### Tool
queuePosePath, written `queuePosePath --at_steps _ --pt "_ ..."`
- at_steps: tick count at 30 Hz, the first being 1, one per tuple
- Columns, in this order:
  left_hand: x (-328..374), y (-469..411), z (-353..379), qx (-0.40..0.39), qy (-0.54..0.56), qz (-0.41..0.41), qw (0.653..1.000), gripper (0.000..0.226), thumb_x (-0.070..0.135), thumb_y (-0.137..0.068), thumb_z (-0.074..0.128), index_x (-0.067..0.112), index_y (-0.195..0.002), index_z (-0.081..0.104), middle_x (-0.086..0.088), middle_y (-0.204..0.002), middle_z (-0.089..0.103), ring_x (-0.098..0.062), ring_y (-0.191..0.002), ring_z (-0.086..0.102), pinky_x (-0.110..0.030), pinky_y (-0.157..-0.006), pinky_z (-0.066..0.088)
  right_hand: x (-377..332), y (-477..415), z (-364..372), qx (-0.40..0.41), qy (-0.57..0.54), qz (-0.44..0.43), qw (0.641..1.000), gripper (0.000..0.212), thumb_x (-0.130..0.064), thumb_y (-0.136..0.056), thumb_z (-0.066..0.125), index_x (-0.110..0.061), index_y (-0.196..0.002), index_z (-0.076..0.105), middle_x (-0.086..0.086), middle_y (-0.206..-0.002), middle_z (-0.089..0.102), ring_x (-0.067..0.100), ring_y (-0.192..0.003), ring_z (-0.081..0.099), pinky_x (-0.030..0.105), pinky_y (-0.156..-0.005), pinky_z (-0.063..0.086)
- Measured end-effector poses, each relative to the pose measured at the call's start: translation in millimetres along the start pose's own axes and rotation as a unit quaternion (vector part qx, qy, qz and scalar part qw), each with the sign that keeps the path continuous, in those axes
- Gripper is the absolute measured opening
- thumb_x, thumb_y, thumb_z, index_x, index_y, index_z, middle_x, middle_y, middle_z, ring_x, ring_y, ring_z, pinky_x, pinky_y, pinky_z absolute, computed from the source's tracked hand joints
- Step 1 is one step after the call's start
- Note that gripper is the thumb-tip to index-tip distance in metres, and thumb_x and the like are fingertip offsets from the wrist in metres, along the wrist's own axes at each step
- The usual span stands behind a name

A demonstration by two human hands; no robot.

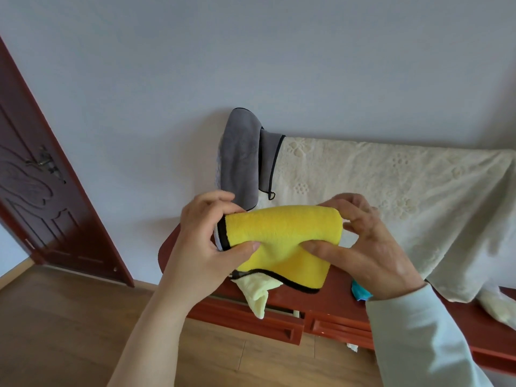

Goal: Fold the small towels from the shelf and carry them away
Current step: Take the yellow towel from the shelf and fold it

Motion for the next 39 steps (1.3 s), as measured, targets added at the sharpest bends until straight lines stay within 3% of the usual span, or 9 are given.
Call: queuePosePath --at_steps 3,8,11,13,18,27,33,36,39 --pt "-0.8 3.3 4.9 -0.035 0.172 -0.079 0.981 0.040 0.054 -0.067 0.073 0.045 -0.105 0.063 0.014 -0.101 0.069 -0.006 -0.094 0.068 -0.030 -0.076 0.057 -0.9 1.7 7.1 -0.047 -0.078 0.049 0.995 0.050 -0.056 -0.068 0.077 -0.045 -0.115 0.064 -0.011 -0.122 0.068 0.018 -0.115 0.065 0.035 -0.091 0.056" --pt "-5.2 3.8 13.5 -0.001 0.281 -0.134 0.950 0.042 0.052 -0.070 0.073 0.040 -0.110 0.066 0.005 -0.100 0.073 -0.017 -0.096 0.071 -0.043 -0.086 0.060 -3.4 5.6 19.9 -0.060 -0.179 0.106 0.976 0.023 -0.045 -0.090 0.061 -0.047 -0.112 0.059 -0.025 -0.105 0.074 -0.008 -0.091 0.070 0.006 -0.071 0.051" --pt "-12.3 4.1 16.3 0.004 0.319 -0.167 0.933 0.031 0.041 -0.077 0.073 0.037 -0.107 0.069 0.005 -0.098 0.075 -0.014 -0.093 0.072 -0.032 -0.078 0.059 -5.0 5.3 29.3 -0.138 -0.113 0.131 0.975 0.052 -0.068 -0.079 0.067 -0.061 -0.123 0.040 -0.052 -0.112 0.057 -0.030 -0.101 0.052 -0.001 -0.081 0.041" --pt "-15.8 5.3 14.9 0.006 0.325 -0.179 0.928 0.030 0.038 -0.080 0.070 0.036 -0.109 0.068 0.004 -0.098 0.074 -0.013 -0.092 0.071 -0.030 -0.076 0.058 -6.5 3.0 34.6 -0.186 -0.090 0.117 0.971 0.071 -0.067 -0.060 0.076 -0.063 -0.119 0.038 -0.042 -0.102 0.065 -0.022 -0.099 0.060 0.007 -0.081 0.049" --pt "-22.1 8.1 4.3 0.001 0.327 -0.179 0.928 0.052 0.053 -0.069 0.075 0.039 -0.118 0.066 0.007 -0.100 0.072 -0.014 -0.097 0.070 -0.038 -0.085 0.057 1.6 -3.1 40.3 -0.211 -0.092 0.094 0.969 0.100 -0.049 -0.047 0.087 -0.056 -0.133 0.036 -0.006 -0.123 0.059 0.014 -0.113 0.063 0.034 -0.090 0.057" --pt "-51.9 16.1 -24.9 -0.004 0.401 -0.201 0.894 0.087 0.058 -0.041 0.098 0.040 -0.120 0.067 0.007 -0.110 0.075 -0.015 -0.104 0.073 -0.029 -0.078 0.059 -10.4 -29.7 73.2 -0.151 -0.216 0.045 0.964 0.063 -0.021 -0.066 0.084 -0.048 -0.117 0.059 -0.008 -0.111 0.071 0.012 -0.105 0.069 0.029 -0.083 0.059" --pt "-90.1 21.7 -41.8 -0.031 0.390 -0.252 0.885 0.082 0.055 -0.065 0.090 0.039 -0.138 0.056 -0.001 -0.136 0.067 -0.034 -0.127 0.062 -0.057 -0.108 0.046 -11.6 -64.5 114.8 -0.145 -0.258 0.050 0.954 0.064 -0.025 -0.067 0.086 -0.044 -0.122 0.058 -0.004 -0.113 0.072 0.017 -0.107 0.071 0.032 -0.084 0.060" --pt "-112.7 21.0 -58.1 -0.019 0.397 -0.284 0.873 0.068 0.051 -0.072 0.087 0.053 -0.132 0.055 -0.005 -0.137 0.065 -0.050 -0.122 0.060 -0.070 -0.102 0.047 -15.7 -85.8 145.4 -0.168 -0.290 0.053 0.941 0.056 -0.013 -0.077 0.079 -0.042 -0.120 0.060 0.001 -0.113 0.072 0.022 -0.108 0.071 0.032 -0.086 0.060" --pt "-125.1 12.2 -81.6 0.017 0.434 -0.305 0.847 0.050 0.033 -0.085 0.079 0.056 -0.123 0.057 0.003 -0.133 0.068 -0.036 -0.112 0.072 -0.057 -0.086 0.060 -25.1 -110.0 180.1 -0.207 -0.314 0.059 0.925 0.048 -0.009 -0.087 0.077 -0.035 -0.122 0.058 0.013 -0.113 0.070 0.029 -0.109 0.069 0.030 -0.088 0.059"
Point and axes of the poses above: each hand's wrist, its own y-axis away from the middle knuckle, its own z-axis out of the palm, x = y × z, the point moved 5 cm from there along -y, towards the middle knuckle
